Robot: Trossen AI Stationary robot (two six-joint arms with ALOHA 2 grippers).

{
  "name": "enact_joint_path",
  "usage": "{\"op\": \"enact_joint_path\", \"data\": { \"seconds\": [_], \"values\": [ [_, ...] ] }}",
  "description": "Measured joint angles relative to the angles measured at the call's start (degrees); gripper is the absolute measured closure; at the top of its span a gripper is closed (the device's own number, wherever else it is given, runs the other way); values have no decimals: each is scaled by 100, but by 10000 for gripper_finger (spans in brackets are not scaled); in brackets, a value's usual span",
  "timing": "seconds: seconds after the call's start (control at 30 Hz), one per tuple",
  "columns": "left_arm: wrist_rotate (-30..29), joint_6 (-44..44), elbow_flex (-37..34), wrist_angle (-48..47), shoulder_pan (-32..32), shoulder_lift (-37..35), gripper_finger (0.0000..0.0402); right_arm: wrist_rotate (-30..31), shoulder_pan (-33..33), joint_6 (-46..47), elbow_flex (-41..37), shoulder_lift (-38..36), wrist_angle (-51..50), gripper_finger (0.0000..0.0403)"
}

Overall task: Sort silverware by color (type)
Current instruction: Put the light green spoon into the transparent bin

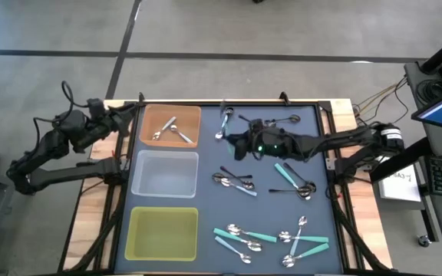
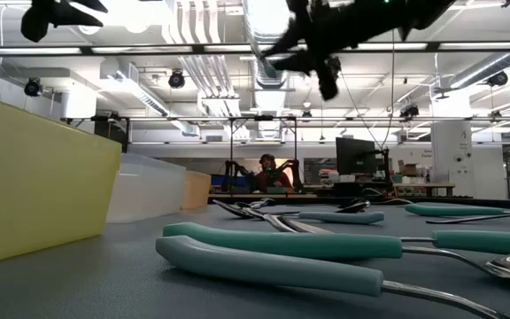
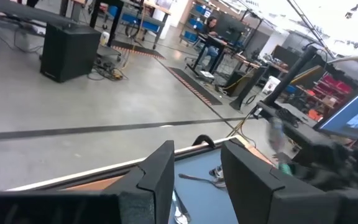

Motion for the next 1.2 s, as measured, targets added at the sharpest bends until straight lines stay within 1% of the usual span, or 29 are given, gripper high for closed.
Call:
{"op": "enact_joint_path", "data": {
  "seconds": [0.07,0.17,0.37,0.5,0.6,0.83,1.07,1.13,1.2],
  "values": [
    [-1,-65,0,107,0,44,287,-37,177,-325,88,217,315,355],
    [7,-185,0,261,-2,72,287,-63,338,-663,407,659,317,355],
    [127,-497,-1,354,0,50,287,-805,456,-1444,1472,1760,281,355],
    [383,-682,-2,343,0,-9,287,-1108,474,-1894,2291,2412,-181,355],
    [632,-724,-2,329,0,-74,287,-1132,468,-2112,2850,2823,-643,355],
    [778,-724,-4,306,-5,-214,287,-1143,442,-2347,3836,3723,-789,355],
    [1260,-667,-4,272,-7,-279,287,-1140,390,-2214,4670,4561,-986,354],
    [1354,-661,-4,254,-7,-279,287,-1146,395,-2208,4958,4739,-1300,339],
    [1370,-595,-4,202,-7,-279,287,-1146,398,-2207,5276,4866,-1825,311]
  ]
}}
